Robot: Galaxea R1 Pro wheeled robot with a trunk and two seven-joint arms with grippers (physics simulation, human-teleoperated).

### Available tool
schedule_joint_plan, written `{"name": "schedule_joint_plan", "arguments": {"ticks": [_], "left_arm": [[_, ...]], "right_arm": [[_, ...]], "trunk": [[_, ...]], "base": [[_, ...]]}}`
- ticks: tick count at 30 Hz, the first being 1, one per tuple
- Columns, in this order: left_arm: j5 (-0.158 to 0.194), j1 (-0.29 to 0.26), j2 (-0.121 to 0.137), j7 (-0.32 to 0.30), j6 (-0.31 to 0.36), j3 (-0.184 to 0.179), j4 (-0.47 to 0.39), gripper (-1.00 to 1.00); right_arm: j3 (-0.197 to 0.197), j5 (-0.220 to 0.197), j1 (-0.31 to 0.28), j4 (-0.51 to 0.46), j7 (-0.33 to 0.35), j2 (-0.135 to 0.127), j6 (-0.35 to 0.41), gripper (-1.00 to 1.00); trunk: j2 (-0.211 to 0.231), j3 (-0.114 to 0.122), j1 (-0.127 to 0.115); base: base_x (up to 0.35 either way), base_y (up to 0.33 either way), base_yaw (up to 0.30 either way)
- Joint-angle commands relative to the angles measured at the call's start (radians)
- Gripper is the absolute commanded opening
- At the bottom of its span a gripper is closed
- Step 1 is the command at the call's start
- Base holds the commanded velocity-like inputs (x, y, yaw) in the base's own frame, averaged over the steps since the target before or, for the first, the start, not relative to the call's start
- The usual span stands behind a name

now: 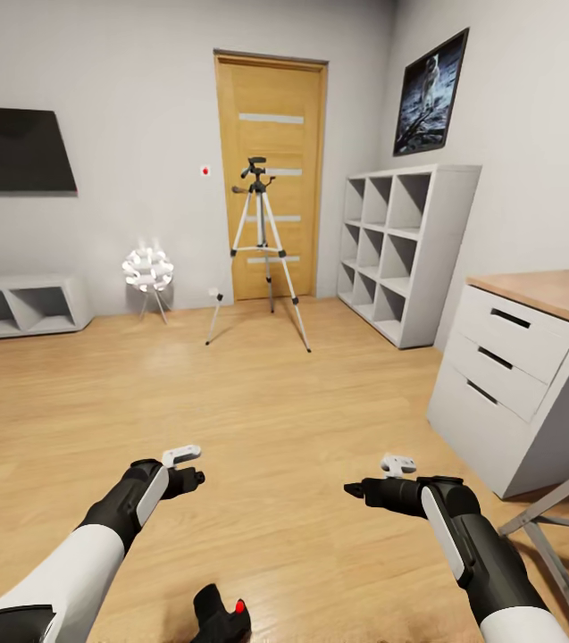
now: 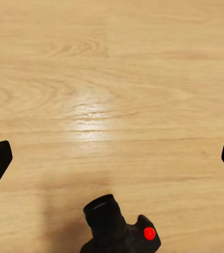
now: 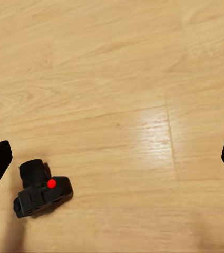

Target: Attach the digital camera to the camera tripod in the bedroom.

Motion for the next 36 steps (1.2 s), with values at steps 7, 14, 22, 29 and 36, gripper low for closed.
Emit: {"name": "schedule_joint_plan", "arguments": {"ticks": [7, 14, 22, 29, 36], "left_arm": [[0.012, 0.0, 0.0, 0.008, 0.007, 0.004, -0.003, 1.0], [0.013, 0.0, 0.0, 0.008, 0.008, 0.006, -0.003, 1.0], [0.014, 0.0, -0.001, 0.008, 0.01, 0.01, -0.003, 1.0], [0.014, 0.0, 0.0, 0.008, 0.012, 0.011, -0.004, 1.0], [0.014, 0.0, -0.001, 0.007, 0.016, 0.012, -0.007, 1.0]], "right_arm": [[-0.001, -0.007, 0.0, 0.003, -0.001, 0.0, 0.006, 1.0], [0.0, -0.005, 0.0, -0.001, -0.001, 0.0, 0.006, 1.0], [-0.001, -0.006, 0.0, -0.005, 0.001, 0.001, 0.006, 1.0], [-0.005, -0.006, 0.0, -0.008, 0.001, 0.001, 0.007, 1.0], [-0.03, -0.005, 0.0, -0.033, -0.001, 0.002, 0.008, 1.0]], "trunk": [[-0.002, -0.028, 0.003], [-0.004, -0.055, 0.006], [-0.006, -0.086, 0.01], [-0.007, -0.113, 0.013], [-0.009, -0.14, 0.016]], "base": [[0.0, 0.0, 0.0], [0.0, 0.0, 0.0], [0.0, 0.0, 0.0], [0.0, 0.0, 0.0], [0.0, 0.0, 0.0]]}}
